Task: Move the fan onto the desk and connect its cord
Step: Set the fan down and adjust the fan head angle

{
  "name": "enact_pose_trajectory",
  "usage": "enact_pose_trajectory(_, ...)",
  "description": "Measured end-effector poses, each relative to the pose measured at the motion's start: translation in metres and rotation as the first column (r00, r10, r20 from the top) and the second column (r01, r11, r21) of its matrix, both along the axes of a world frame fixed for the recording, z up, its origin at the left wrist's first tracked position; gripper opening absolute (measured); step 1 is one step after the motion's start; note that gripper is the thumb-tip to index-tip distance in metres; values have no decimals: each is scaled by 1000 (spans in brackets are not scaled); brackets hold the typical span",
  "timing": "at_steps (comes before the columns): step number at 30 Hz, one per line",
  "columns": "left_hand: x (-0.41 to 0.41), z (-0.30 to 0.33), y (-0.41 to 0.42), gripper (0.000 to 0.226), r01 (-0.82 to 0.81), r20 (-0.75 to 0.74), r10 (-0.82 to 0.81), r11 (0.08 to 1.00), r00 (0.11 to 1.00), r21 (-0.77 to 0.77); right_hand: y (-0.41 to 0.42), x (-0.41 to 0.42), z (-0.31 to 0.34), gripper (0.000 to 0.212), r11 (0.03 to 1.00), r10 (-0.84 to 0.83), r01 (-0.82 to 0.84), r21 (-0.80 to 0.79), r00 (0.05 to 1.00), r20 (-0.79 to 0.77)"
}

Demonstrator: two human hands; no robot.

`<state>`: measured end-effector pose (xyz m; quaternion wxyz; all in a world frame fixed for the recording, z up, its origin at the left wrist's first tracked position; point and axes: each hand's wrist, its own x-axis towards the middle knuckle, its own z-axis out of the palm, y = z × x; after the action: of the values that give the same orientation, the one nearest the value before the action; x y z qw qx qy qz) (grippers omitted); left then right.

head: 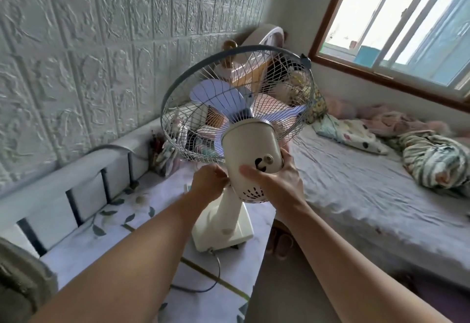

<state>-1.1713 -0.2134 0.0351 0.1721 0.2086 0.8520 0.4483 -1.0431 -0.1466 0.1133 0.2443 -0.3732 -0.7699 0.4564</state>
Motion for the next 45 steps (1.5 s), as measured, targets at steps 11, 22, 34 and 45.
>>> enact_pose_trajectory(11, 3, -5, 5, 19, -167, 439, 21, 940, 898, 299, 2, 0, 3, 70, 1000, 24, -24, -4, 1000, -2)
enact_pose_trajectory(22, 8, -7, 12, 28, -297, 611, 59, 908, 789, 296, 5, -2, 2, 71, 998, 48, -48, -36, 999, -11)
enact_pose_trajectory(34, 3, -15, 0, 11, -88, 316, 10, 968, 949, 235, 5, -3, 2, 73, 998, 41, -41, -41, 999, -7)
enact_pose_trajectory(45, 2, -9, -3, 13, -195, 635, -29, 940, 772, 280, 4, -9, 7, 74, 999, 21, -20, -46, 1000, 12)
